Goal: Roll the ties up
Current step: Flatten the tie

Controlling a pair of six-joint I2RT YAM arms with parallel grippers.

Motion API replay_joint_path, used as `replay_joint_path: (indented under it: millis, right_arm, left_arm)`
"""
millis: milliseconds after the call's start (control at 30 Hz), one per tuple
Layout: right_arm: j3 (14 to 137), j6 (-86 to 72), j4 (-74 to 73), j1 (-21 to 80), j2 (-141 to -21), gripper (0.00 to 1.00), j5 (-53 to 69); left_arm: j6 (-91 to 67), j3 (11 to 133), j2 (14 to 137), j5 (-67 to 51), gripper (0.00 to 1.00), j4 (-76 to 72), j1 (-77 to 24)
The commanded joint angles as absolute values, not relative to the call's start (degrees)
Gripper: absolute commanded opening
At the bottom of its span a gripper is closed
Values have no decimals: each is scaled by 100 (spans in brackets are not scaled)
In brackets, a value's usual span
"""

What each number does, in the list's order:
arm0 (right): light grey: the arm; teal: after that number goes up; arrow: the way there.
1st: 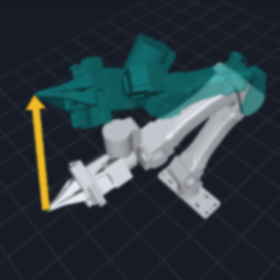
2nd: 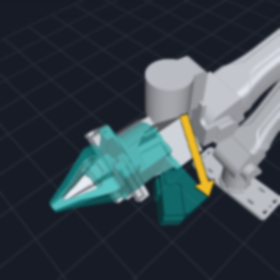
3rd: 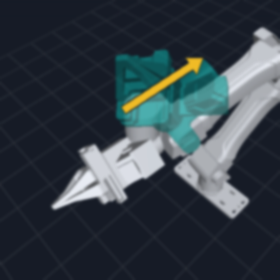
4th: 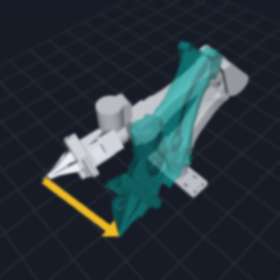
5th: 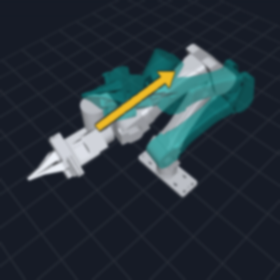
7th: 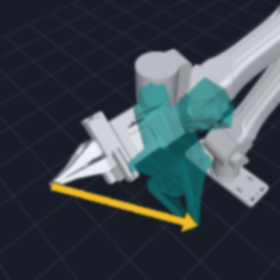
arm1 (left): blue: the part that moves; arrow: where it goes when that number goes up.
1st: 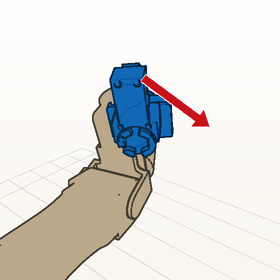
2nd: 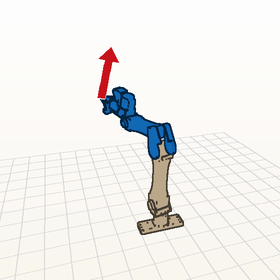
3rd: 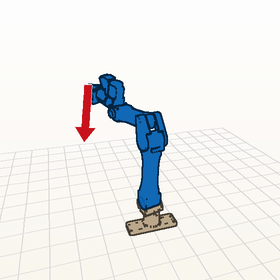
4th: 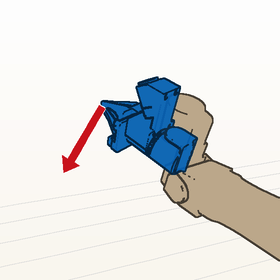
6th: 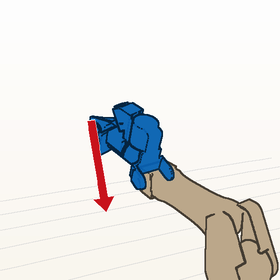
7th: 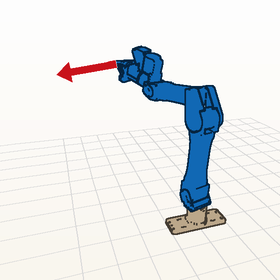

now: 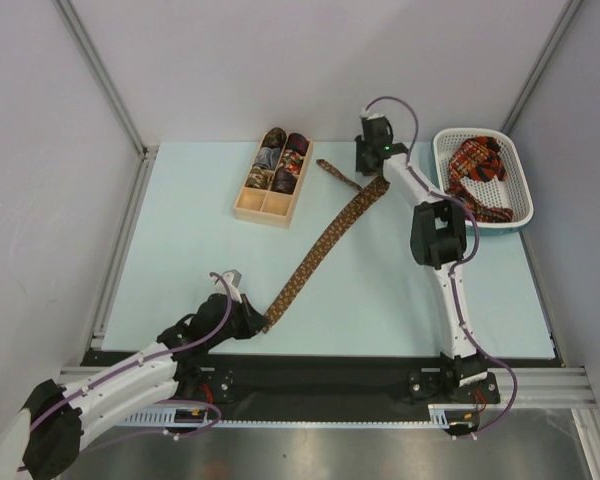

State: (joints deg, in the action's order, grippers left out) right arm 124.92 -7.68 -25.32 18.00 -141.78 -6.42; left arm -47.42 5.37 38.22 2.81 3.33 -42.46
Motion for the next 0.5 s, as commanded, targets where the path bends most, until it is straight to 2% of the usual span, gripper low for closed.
replay_joint_path:
  millis: [0, 33, 100, 167, 300, 367, 467]
  right_arm:
    - [14482, -1159, -4048, 1284, -14861, 67, -483]
    - [14580, -1334, -4069, 1074, -14775, 75, -327]
    - [13908, -1406, -3564, 976, -14337, 84, -212]
    - [12821, -1302, -2913, 975, -13575, 85, -62]
    - [11772, -959, -2541, 1125, -12772, 79, 376]
    - [11410, -714, -2374, 1238, -12561, 79, 658]
    - [11092, -379, -2390, 1388, -12480, 70, 958]
  left_arm:
    - [-4597, 518, 3832, 343, 0, 413, -4210]
    - [-4597, 519, 3841, 343, 0, 404, -4210]
    - [-4597, 527, 3867, 343, 0, 413, -4210]
    - [-4605, 545, 3867, 360, 0, 413, -4210]
    - [-4614, 501, 3745, 378, 0, 457, -4210]
    - [-4614, 466, 3692, 378, 0, 457, -4210]
    - [-4597, 518, 3647, 395, 1, 492, -4210]
